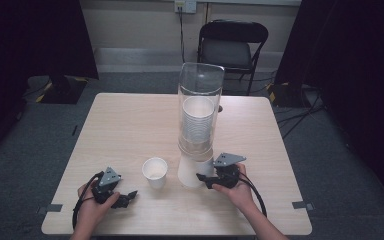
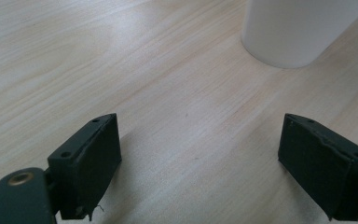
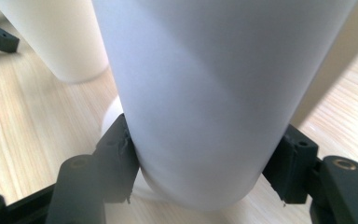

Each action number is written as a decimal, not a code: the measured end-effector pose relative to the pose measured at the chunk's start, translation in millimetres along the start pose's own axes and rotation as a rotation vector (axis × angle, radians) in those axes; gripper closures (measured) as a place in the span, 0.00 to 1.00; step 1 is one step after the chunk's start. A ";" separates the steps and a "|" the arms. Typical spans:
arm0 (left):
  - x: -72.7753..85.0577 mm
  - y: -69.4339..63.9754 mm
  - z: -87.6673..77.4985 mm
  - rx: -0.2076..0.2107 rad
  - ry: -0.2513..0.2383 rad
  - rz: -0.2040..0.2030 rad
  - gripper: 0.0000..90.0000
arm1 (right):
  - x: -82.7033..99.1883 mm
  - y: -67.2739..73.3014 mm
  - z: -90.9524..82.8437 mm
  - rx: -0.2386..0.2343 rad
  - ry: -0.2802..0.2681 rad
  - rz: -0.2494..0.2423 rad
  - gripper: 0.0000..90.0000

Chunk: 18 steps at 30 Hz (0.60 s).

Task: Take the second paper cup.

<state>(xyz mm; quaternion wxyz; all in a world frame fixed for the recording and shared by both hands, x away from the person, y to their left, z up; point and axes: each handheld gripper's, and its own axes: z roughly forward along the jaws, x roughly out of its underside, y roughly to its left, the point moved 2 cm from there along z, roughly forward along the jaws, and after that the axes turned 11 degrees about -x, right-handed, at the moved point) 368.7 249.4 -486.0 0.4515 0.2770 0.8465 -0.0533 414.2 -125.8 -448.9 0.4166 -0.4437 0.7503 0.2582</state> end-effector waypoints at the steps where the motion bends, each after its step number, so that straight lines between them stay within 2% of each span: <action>1: -0.1 0.0 0.0 0.000 -0.001 0.000 0.14 | 1.4 -1.1 -1.8 0.006 0.001 -0.001 0.39; 11: 0.0 -0.1 0.0 0.000 0.000 -0.001 0.14 | 14.0 -9.5 -18.5 0.039 0.000 0.013 0.39; 14: 0.0 -0.1 0.0 0.000 0.000 -0.001 0.14 | 17.7 -11.1 -19.7 0.049 0.018 0.010 0.39; 18: 0.0 0.0 0.0 0.000 0.000 0.000 0.14 | 20.6 -13.4 -20.2 0.052 0.012 0.025 0.39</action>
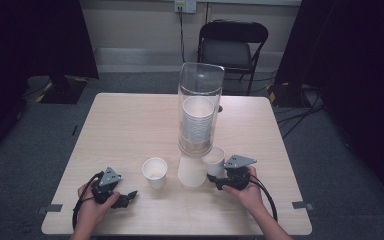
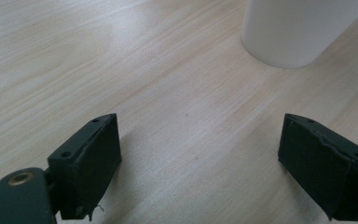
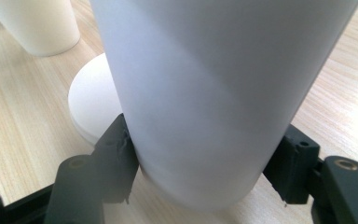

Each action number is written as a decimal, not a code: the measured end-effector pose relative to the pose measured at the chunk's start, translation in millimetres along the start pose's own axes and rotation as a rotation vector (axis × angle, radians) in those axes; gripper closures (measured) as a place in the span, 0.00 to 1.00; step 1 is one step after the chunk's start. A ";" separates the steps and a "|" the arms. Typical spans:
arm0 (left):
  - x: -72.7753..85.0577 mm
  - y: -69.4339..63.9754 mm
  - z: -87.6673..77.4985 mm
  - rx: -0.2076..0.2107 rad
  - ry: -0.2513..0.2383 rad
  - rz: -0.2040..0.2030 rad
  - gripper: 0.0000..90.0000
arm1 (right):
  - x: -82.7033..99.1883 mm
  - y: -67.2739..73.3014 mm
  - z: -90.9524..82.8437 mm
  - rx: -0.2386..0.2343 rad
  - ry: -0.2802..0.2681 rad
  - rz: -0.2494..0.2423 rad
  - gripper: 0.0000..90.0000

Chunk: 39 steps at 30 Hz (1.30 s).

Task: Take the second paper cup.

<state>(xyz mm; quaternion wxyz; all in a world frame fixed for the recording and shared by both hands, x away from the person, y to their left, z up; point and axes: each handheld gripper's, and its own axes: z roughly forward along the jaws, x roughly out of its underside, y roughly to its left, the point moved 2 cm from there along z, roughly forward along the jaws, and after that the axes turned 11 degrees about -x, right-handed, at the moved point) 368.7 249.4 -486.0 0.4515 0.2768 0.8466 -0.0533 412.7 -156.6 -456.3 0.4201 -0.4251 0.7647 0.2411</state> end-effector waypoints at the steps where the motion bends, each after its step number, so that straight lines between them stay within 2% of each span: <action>1: 0.0 0.0 0.0 0.000 0.000 0.000 0.14 | 0.2 -0.2 -0.4 0.002 -0.003 0.003 0.39; 6: 0.0 0.0 0.0 0.000 0.000 0.000 0.14 | 3.7 -1.1 -0.2 0.010 0.023 -0.001 0.38; 21: 0.0 0.0 -0.1 0.000 0.001 0.001 0.14 | 6.9 -3.0 -2.9 0.007 0.009 0.019 0.38; 27: 0.0 0.0 0.0 0.001 -0.001 0.000 0.14 | 12.2 -5.0 -1.6 0.007 0.048 0.016 0.38; 39: 0.0 0.0 -0.1 0.001 0.000 0.000 0.14 | 15.1 -4.8 1.6 0.006 0.074 0.016 0.38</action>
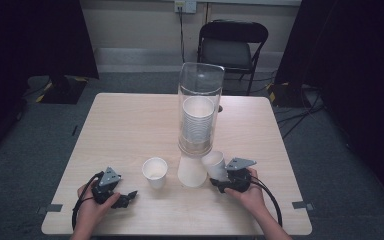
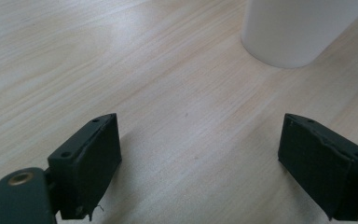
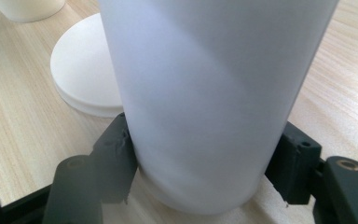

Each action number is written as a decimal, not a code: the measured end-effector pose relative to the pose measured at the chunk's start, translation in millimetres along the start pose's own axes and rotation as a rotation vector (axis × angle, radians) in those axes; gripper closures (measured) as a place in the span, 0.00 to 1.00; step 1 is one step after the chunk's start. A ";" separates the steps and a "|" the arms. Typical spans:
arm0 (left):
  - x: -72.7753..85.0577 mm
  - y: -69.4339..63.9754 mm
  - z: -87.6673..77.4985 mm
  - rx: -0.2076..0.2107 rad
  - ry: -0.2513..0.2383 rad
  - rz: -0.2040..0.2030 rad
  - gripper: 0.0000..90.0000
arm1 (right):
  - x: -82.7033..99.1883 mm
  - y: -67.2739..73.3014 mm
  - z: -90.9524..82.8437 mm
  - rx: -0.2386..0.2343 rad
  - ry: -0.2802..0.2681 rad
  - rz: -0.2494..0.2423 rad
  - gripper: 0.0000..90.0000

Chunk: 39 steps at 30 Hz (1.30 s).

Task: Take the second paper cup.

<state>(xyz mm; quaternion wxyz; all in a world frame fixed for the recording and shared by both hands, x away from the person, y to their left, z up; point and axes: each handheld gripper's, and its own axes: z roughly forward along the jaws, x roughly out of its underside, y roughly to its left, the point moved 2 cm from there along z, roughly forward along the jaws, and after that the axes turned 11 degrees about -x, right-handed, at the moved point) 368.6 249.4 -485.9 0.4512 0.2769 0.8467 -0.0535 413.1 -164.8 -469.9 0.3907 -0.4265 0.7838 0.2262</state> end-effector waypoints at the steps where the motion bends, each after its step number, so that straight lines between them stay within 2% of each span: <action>1: 0.0 0.0 0.0 0.000 0.000 0.000 0.14 | 0.0 0.1 0.0 0.000 -0.001 0.000 0.38; 5: 0.0 0.1 -0.5 0.005 0.001 0.008 0.16 | -0.4 -0.3 -1.9 0.006 -0.015 -0.004 0.38; 8: -0.6 -3.4 -1.8 0.052 -0.005 0.027 0.17 | -1.0 -1.0 -5.9 0.002 -0.050 -0.002 0.38; 9: -0.6 -3.4 -1.8 0.052 -0.005 0.027 0.17 | -0.4 -1.0 -7.2 -0.001 -0.061 -0.001 0.38; 10: -2.8 -8.9 -2.7 0.100 0.001 0.043 0.17 | 1.0 -1.0 -8.2 -0.005 -0.069 0.005 0.38; 12: -6.1 -15.4 -4.0 0.157 0.011 0.059 0.19 | 4.3 -1.5 -10.0 -0.005 -0.062 0.006 0.38; 13: -6.1 -15.4 -4.0 0.157 0.011 0.059 0.19 | 4.3 -1.5 -10.0 -0.005 -0.062 0.006 0.38; 14: -8.1 -22.3 -5.2 0.207 0.013 0.084 0.19 | 4.9 -1.0 -12.8 -0.006 -0.071 -0.005 0.38; 15: -8.1 -22.3 -5.2 0.207 0.013 0.084 0.19 | 4.9 -1.0 -12.8 -0.006 -0.071 -0.005 0.38; 16: -9.2 -29.0 -6.4 0.241 0.020 0.117 0.19 | 4.1 0.6 -15.8 -0.011 -0.093 -0.005 0.38; 18: -10.6 -37.4 -9.0 0.280 0.007 0.123 0.20 | 3.9 3.0 -17.7 -0.007 -0.096 -0.011 0.38; 19: -10.6 -37.4 -9.0 0.280 0.007 0.123 0.20 | 3.9 3.0 -17.7 -0.007 -0.096 -0.011 0.38; 21: -15.8 -52.5 -13.7 0.341 -0.014 0.144 0.19 | 5.6 6.7 -17.7 -0.019 -0.091 -0.022 0.38; 22: -18.6 -58.6 -15.0 0.362 -0.026 0.141 0.19 | 6.4 7.6 -17.5 -0.019 -0.086 -0.023 0.38; 23: -18.6 -58.6 -15.0 0.362 -0.026 0.141 0.19 | 6.4 7.6 -17.5 -0.019 -0.086 -0.023 0.38; 24: -24.9 -69.4 -17.1 0.392 -0.037 0.163 0.19 | 7.6 8.7 -18.1 -0.024 -0.088 -0.030 0.38; 25: -27.6 -75.1 -17.8 0.404 -0.042 0.171 0.19 | 8.4 9.2 -19.1 -0.022 -0.090 -0.027 0.38; 28: -34.1 -90.5 -17.6 0.430 -0.053 0.205 0.19 | 12.3 9.0 -21.5 -0.024 -0.092 -0.020 0.38; 29: -34.1 -90.5 -17.6 0.430 -0.053 0.205 0.19 | 12.3 9.0 -21.5 -0.024 -0.092 -0.020 0.38; 31: -39.5 -102.2 -13.7 0.438 -0.052 0.224 0.19 | 13.5 9.0 -24.5 -0.023 -0.096 -0.023 0.38; 34: -45.1 -112.0 -8.1 0.452 -0.048 0.210 0.19 | 13.3 10.5 -25.1 -0.022 -0.098 -0.026 0.38; 39: -53.3 -123.8 -0.3 0.436 -0.059 0.178 0.18 | 14.2 13.5 -23.9 -0.029 -0.084 -0.033 0.38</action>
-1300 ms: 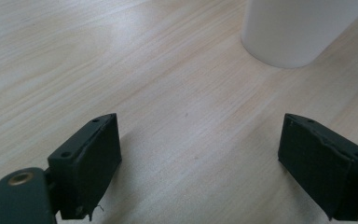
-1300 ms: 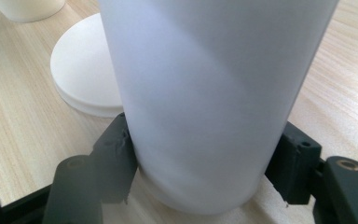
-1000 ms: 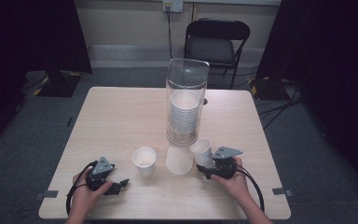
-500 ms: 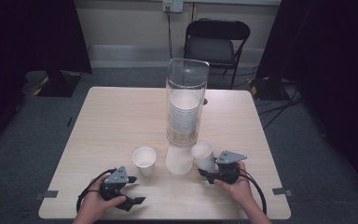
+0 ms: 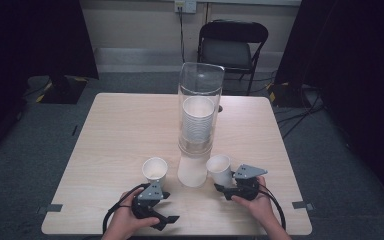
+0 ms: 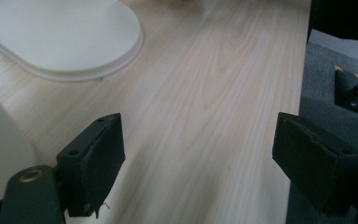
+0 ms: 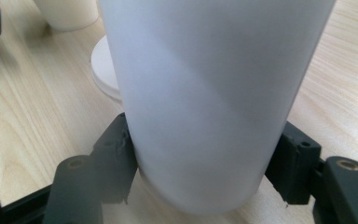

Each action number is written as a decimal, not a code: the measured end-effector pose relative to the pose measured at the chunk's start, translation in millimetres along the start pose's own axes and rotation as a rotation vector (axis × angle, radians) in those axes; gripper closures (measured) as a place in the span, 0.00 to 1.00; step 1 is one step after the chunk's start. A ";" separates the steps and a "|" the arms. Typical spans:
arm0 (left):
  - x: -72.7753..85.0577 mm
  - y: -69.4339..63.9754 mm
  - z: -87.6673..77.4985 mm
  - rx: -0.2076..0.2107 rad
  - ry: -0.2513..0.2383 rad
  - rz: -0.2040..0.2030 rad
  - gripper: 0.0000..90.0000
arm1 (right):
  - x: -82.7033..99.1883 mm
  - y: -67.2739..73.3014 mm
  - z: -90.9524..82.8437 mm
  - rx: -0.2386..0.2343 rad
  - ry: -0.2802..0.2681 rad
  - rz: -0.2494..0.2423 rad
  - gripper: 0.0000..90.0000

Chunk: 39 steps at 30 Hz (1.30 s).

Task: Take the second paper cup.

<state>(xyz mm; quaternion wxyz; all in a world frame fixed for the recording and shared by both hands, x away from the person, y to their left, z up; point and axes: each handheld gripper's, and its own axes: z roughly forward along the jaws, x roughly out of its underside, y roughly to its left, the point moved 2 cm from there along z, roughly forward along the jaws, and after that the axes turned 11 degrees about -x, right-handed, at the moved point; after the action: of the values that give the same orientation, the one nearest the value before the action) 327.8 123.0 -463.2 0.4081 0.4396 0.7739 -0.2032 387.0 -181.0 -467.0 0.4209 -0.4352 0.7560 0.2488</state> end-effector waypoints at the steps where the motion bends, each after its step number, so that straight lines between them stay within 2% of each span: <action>1: -2.4 -1.0 2.3 -0.007 0.003 -0.004 0.18 | 0.2 0.8 -0.2 0.000 0.000 -0.003 0.38; 3: -9.2 -4.8 10.8 -0.021 -0.013 -0.035 0.18 | 0.7 1.5 -0.3 -0.006 0.002 -0.006 0.38; 4: -9.2 -4.8 10.8 -0.021 -0.013 -0.035 0.18 | 0.7 1.5 -0.3 -0.006 0.002 -0.006 0.38; 6: -18.3 -8.2 17.9 -0.017 -0.046 -0.045 0.18 | 1.7 2.5 0.0 -0.010 0.011 -0.013 0.38; 9: -31.0 -13.0 24.5 -0.018 -0.092 -0.042 0.18 | 2.3 4.4 1.5 -0.015 0.027 -0.028 0.38; 10: -31.0 -13.0 24.5 -0.018 -0.092 -0.042 0.18 | 2.3 4.4 1.5 -0.015 0.027 -0.028 0.38; 11: -40.0 -15.6 30.2 -0.019 -0.111 -0.048 0.18 | 2.3 5.9 2.5 -0.020 0.037 -0.038 0.38; 16: -55.1 -18.4 43.7 -0.025 -0.142 -0.047 0.18 | 2.4 9.1 3.3 -0.036 0.046 -0.058 0.38; 19: -66.3 -19.1 54.1 -0.037 -0.167 -0.049 0.19 | 3.3 12.0 4.4 -0.045 0.072 -0.083 0.38; 25: -74.2 -21.6 64.3 -0.032 -0.174 -0.044 0.19 | 3.7 12.2 4.0 -0.053 0.077 -0.087 0.38; 32: -76.6 -20.1 64.5 -0.033 -0.180 -0.045 0.20 | 4.2 11.9 4.1 -0.056 0.089 -0.089 0.37; 34: -77.3 -20.9 65.0 -0.028 -0.192 -0.053 0.21 | 4.7 12.4 4.9 -0.055 0.108 -0.092 0.37; 37: -81.1 -23.6 66.9 -0.020 -0.192 -0.025 0.22 | 5.2 13.1 5.5 -0.044 0.122 -0.102 0.32; 38: -82.9 -24.2 68.4 -0.022 -0.191 -0.029 0.22 | 5.6 12.3 5.5 -0.043 0.133 -0.080 0.26; 39: -82.9 -24.2 68.4 -0.022 -0.191 -0.029 0.22 | 5.6 12.3 5.5 -0.043 0.133 -0.080 0.26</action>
<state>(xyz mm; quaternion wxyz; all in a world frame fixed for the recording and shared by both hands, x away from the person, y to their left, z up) 361.6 21.5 -437.1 0.4818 0.4025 0.7399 -0.2417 377.2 -173.3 -474.6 0.3699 -0.4895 0.7588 0.2187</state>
